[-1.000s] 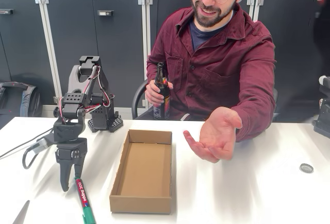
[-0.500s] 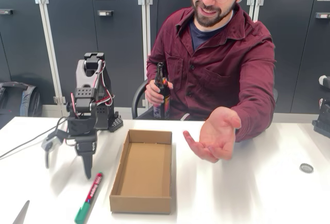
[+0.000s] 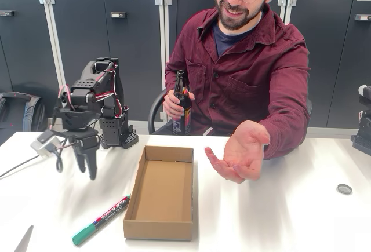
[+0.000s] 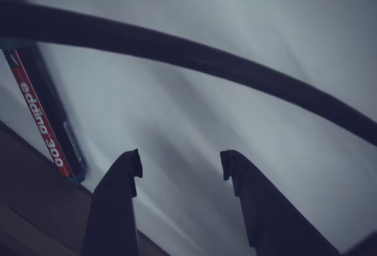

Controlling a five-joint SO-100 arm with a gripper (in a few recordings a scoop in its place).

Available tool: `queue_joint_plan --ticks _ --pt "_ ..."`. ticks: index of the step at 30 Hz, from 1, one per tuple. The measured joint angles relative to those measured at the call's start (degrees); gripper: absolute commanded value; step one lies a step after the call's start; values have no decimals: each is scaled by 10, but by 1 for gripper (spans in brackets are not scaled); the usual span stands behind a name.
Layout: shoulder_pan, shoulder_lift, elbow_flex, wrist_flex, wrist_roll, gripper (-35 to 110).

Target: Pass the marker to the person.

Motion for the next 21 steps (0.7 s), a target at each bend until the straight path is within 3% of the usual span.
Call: queue_joint_plan --ticks 9,14,21 --pt "29 -157 -174 -2 -10 32" --pt "28 -293 -323 23 37 33" --pt "-37 -315 -362 78 69 33"
